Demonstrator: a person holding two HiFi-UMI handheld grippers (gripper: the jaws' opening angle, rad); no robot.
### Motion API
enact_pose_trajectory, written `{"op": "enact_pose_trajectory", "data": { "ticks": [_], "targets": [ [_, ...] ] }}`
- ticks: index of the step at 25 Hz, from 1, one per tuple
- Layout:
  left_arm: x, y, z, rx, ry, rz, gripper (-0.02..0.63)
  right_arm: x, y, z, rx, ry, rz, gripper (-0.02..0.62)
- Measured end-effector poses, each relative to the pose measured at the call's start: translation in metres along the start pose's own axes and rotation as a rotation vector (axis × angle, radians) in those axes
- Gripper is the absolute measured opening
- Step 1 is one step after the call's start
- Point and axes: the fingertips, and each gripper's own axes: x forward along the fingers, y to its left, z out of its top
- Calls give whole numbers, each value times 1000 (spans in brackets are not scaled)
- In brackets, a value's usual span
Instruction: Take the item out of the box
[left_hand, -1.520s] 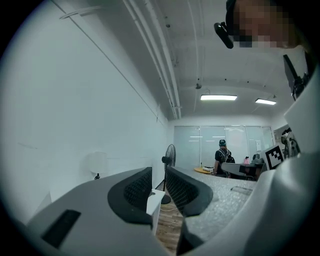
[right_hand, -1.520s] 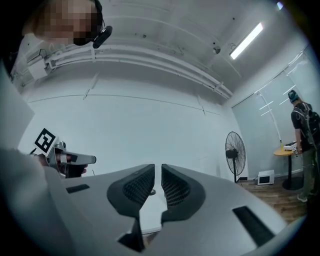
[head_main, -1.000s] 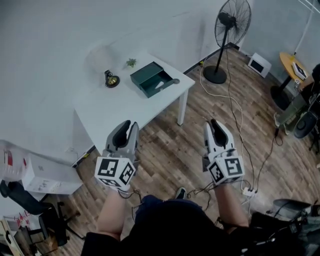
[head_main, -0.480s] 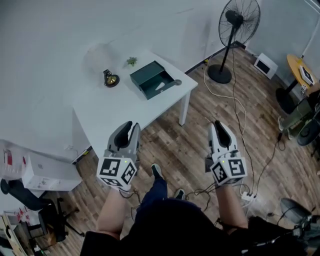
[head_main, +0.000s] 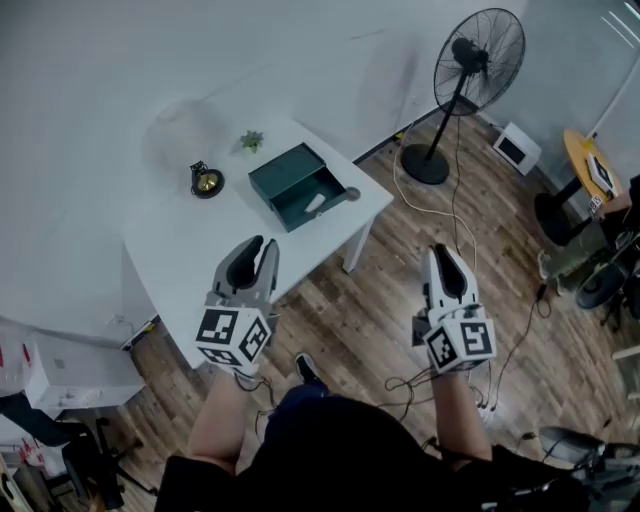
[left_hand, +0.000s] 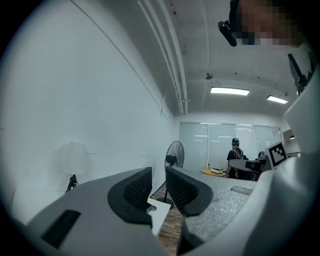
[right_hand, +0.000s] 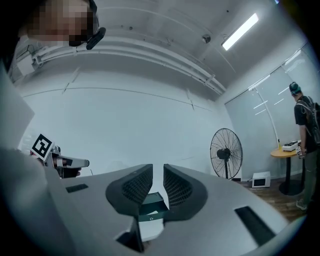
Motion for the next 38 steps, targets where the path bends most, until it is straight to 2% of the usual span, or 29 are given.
{"op": "enact_pose_trajectory", "data": {
  "ticks": [4, 11, 20, 23, 28, 33, 38],
  "targets": [
    [29, 49, 1, -22, 1, 0, 84, 55, 13, -5, -13, 31, -3, 71],
    [51, 122, -7, 28, 28, 29, 84, 133, 43, -24, -45, 69, 22, 71],
    [60, 180, -32, -43, 69, 106, 84, 206, 48, -53, -118, 153, 70, 61],
    [64, 194, -38, -49, 86, 150, 84, 233, 44, -69, -120, 204, 111, 76],
    [82, 213, -33, -42, 78, 244, 84, 289, 41, -90, -96, 224, 218, 75],
    [119, 219, -27, -31, 101, 321, 84, 348, 23, -117, -75, 270, 329, 75],
    [149, 221, -40, -32, 140, 392, 84, 401, 6, -151, -125, 344, 454, 81]
  ]
}}
